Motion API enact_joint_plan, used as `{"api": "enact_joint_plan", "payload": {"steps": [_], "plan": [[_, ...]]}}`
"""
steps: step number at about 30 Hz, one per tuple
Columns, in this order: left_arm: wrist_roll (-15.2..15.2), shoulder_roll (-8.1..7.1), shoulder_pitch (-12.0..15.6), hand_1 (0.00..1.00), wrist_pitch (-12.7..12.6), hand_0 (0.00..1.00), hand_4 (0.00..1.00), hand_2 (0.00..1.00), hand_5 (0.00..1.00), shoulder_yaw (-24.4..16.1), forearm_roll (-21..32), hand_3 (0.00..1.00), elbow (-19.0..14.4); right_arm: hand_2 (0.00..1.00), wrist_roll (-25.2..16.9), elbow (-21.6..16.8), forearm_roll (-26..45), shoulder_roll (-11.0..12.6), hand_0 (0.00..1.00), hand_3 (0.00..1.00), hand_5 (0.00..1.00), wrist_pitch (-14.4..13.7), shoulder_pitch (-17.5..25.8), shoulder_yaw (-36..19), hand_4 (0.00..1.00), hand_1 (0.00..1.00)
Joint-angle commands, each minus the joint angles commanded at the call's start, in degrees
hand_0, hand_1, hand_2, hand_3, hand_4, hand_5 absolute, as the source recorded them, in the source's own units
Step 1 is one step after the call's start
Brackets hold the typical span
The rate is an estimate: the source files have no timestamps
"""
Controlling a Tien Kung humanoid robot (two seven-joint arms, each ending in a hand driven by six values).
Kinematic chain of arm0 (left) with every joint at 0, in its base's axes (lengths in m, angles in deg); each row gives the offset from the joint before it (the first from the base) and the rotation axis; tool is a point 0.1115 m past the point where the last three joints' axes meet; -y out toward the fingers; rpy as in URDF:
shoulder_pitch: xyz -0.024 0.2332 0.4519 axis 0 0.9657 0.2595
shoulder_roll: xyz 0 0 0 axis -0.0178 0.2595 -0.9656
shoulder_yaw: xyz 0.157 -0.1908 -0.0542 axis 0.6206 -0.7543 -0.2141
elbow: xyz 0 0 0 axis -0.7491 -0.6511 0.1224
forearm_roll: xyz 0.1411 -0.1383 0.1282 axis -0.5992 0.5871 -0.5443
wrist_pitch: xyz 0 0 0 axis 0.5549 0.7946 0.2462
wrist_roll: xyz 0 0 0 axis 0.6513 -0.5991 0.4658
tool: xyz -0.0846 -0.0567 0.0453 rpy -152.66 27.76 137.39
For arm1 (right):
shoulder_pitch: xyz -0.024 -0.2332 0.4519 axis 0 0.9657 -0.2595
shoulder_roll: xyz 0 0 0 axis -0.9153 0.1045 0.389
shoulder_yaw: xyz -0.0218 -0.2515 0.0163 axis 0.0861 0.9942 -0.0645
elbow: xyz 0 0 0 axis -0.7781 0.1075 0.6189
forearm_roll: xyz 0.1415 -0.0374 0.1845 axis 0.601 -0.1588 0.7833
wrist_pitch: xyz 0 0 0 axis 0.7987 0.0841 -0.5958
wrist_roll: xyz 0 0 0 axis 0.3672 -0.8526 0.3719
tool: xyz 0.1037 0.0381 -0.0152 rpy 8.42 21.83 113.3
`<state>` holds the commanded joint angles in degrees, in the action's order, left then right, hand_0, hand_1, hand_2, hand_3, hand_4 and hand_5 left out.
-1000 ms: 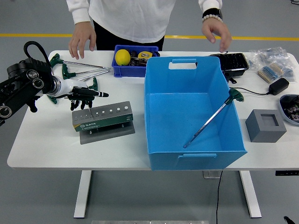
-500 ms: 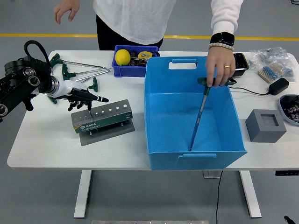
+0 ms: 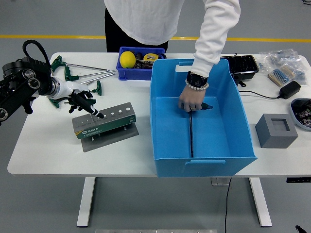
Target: Lift tool from toolbox,place it in box,lift tool from toolbox,place it in box
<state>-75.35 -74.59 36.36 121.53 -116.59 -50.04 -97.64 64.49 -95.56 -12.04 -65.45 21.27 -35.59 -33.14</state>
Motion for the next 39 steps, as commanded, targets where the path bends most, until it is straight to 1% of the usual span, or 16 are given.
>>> {"api": "enact_joint_plan", "payload": {"steps": [1, 6, 7, 12, 13, 18, 19, 24, 25, 31, 32, 39], "plan": [[0.01, 0.01, 0.01, 0.033, 0.0, 0.123, 0.778, 0.121, 0.069, 0.05, -0.01, 0.248, 0.0, 0.705, 0.0, 0.0, -0.02, -0.01, 0.693, 0.555, 0.716, -0.01, 0.01, -0.02, 0.787, 0.648], [-0.37, -0.02, 0.14, 0.033, 0.0, 0.123, 0.778, 0.121, 0.069, 0.45, 0.55, 0.248, -0.04, 0.705, 0.04, -0.02, -0.11, -0.06, 0.693, 0.555, 0.716, -0.03, 0.11, -0.1, 0.787, 0.648], [-0.49, -0.04, 0.16, 0.014, 0.0, 0.115, 0.7, 0.107, 0.147, 0.51, 0.66, 0.244, -0.07, 0.705, 0.05, -0.02, -0.16, -0.06, 0.694, 0.556, 0.716, -0.02, 0.11, -0.12, 0.787, 0.648], [-1.06, -0.16, 0.45, 0.014, 0.0, 0.115, 0.7, 0.107, 0.147, 0.52, 1.27, 0.244, -0.1, 0.705, 0.12, -0.03, -0.4, -0.09, 0.694, 0.556, 0.716, -0.02, 0.23, -0.27, 0.787, 0.648], [-1.21, -0.18, 0.5, 0.005, 0.0, 0.113, 0.663, 0.101, 0.218, 0.51, 1.43, 0.233, -0.09, 0.705, 0.14, -0.03, -0.45, -0.1, 0.693, 0.556, 0.716, -0.02, 0.25, -0.3, 0.787, 0.648], [-1.89, -0.2, 0.64, 0.005, 0.0, 0.113, 0.663, 0.101, 0.218, 0.4, 1.89, 0.233, -0.07, 0.705, 0.18, -0.04, -0.53, -0.15, 0.693, 0.556, 0.716, -0.04, 0.37, -0.38, 0.787, 0.648], [-2.01, -0.19, 0.65, 0.002, 0.0, 0.111, 0.63, 0.091, 0.291, 0.39, 1.96, 0.223, -0.07, 0.705, 0.19, -0.04, -0.55, -0.16, 0.694, 0.555, 0.717, -0.05, 0.38, -0.4, 0.787, 0.649], [-2.57, -0.19, 0.6, 0.002, 0.0, 0.111, 0.63, 0.091, 0.291, 0.16, 2.01, 0.223, -0.19, 0.705, 0.14, -0.05, -0.33, -0.13, 0.694, 0.555, 0.717, -0.05, 0.34, -0.27, 0.787, 0.649], [-2.65, -0.2, 0.57, 0.002, 0.0, 0.099, 0.601, 0.08, 0.325, 0.1, 1.99, 0.222, -0.22, 0.705, 0.12, -0.06, -0.27, -0.12, 0.694, 0.555, 0.717, -0.05, 0.32, -0.22, 0.786, 0.649], [-3.06, -0.39, 0.48, 0.002, 0.0, 0.099, 0.601, 0.08, 0.325, -0.47, 0.72, 0.222, -1.15, 0.705, 0.07, -0.05, 0.0, -0.1, 0.694, 0.555, 0.717, -0.05, 0.21, -0.09, 0.786, 0.649], [-3.11, -0.43, 0.46, 0.002, 0.0, 0.084, 0.566, 0.069, 0.415, -0.54, 0.48, 0.223, -1.3, 0.705, 0.07, -0.06, 0.0, -0.09, 0.695, 0.555, 0.717, -0.05, 0.18, -0.06, 0.786, 0.649], [-3.26, -0.72, 0.38, 0.002, 0.0, 0.085, 0.561, 0.066, 0.417, -1.06, -0.5, 0.223, -2.21, 0.705, 0.07, -0.05, 0.01, -0.03, 0.694, 0.555, 0.717, -0.01, 0.1, 0.0, 0.786, 0.648]]}}
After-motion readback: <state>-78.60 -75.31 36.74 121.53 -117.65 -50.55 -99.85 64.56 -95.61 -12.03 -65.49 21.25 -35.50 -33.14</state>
